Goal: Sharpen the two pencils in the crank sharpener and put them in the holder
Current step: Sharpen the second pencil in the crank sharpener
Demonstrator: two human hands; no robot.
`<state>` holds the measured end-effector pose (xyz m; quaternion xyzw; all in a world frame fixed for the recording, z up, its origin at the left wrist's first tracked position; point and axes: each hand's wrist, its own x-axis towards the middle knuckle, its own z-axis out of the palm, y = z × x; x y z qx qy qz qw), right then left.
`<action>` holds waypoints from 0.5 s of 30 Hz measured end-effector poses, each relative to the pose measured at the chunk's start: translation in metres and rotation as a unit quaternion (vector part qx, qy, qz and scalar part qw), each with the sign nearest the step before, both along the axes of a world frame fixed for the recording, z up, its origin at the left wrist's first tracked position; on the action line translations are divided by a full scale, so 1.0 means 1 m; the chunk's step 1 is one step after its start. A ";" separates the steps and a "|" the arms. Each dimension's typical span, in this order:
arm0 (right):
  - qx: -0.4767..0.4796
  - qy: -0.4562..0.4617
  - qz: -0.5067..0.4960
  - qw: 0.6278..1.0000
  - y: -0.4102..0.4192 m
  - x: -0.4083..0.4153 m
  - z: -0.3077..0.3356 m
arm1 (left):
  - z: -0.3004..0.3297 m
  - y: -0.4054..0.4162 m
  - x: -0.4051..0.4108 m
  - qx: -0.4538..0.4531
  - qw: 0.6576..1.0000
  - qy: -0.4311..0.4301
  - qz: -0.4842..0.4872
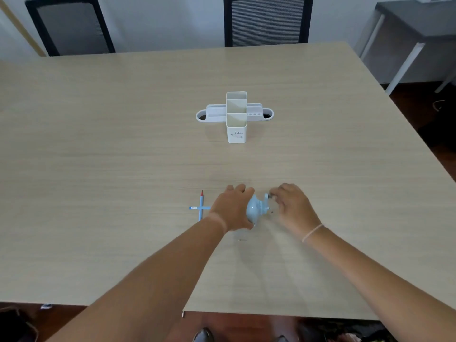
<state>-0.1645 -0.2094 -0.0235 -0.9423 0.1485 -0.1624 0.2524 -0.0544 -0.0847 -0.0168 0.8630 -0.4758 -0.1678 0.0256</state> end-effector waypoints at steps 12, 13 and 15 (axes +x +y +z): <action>0.041 0.188 0.009 0.981 0.015 -0.016 -0.050 | 0.000 -0.001 -0.002 -0.003 1.000 0.001 0.010; 0.046 0.172 0.012 0.984 0.018 -0.024 -0.047 | 0.001 0.000 -0.002 -0.002 1.000 0.000 0.010; 0.069 0.117 -0.001 0.991 0.023 -0.033 -0.033 | 0.002 0.000 -0.002 0.002 1.000 0.000 0.007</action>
